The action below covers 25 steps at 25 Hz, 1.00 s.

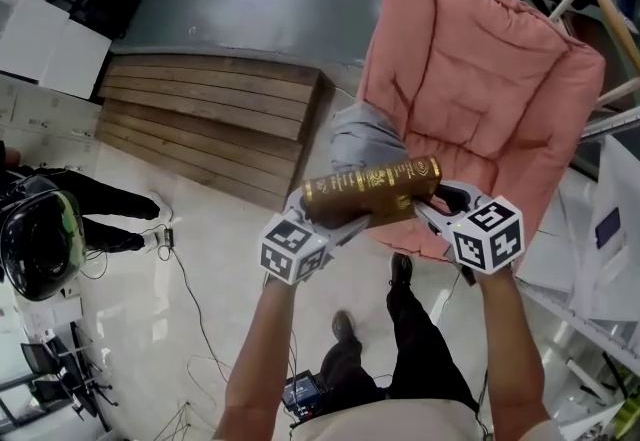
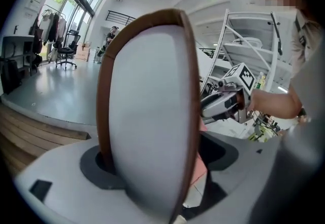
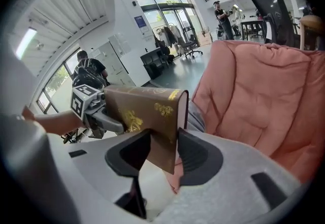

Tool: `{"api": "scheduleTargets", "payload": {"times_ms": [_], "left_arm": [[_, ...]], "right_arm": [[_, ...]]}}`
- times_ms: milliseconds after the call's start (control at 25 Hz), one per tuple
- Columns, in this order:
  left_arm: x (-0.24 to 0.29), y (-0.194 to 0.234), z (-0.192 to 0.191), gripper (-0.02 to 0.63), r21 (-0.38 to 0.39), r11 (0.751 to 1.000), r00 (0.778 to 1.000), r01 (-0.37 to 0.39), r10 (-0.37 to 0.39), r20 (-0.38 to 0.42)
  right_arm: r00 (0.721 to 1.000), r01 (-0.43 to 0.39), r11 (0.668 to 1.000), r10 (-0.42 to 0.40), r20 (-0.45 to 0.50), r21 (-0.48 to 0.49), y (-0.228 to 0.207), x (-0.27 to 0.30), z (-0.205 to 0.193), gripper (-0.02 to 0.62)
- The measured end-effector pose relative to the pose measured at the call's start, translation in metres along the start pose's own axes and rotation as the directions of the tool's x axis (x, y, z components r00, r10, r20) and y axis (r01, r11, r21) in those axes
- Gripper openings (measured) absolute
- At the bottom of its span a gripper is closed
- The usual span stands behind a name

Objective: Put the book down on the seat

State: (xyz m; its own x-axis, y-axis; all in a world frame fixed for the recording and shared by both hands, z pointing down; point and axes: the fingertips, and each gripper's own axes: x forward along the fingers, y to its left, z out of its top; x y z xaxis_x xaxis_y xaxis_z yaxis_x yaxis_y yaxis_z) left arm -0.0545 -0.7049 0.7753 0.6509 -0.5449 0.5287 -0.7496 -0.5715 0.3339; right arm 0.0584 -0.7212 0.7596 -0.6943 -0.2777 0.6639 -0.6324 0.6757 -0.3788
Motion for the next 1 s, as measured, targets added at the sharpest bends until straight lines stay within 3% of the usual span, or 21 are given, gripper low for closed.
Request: {"api": "scheduleTargets", "payload": {"times_ms": [600,1000], "left_arm": [[0.087,0.063,-0.102,0.413,-0.040,0.998,0.981,-0.053,0.045,-0.188],[0.106,0.091,-0.122,0.413,-0.025,0.997,0.981,-0.079,0.073,-0.178]], "right_arm": [[0.991,-0.003,0.995,0.017,-0.131,0.104,-0.073,0.103,-0.080,0.149],[0.988,-0.010,0.987,0.034,-0.149,0.159,-0.092,0.144,-0.096,0.149]]}}
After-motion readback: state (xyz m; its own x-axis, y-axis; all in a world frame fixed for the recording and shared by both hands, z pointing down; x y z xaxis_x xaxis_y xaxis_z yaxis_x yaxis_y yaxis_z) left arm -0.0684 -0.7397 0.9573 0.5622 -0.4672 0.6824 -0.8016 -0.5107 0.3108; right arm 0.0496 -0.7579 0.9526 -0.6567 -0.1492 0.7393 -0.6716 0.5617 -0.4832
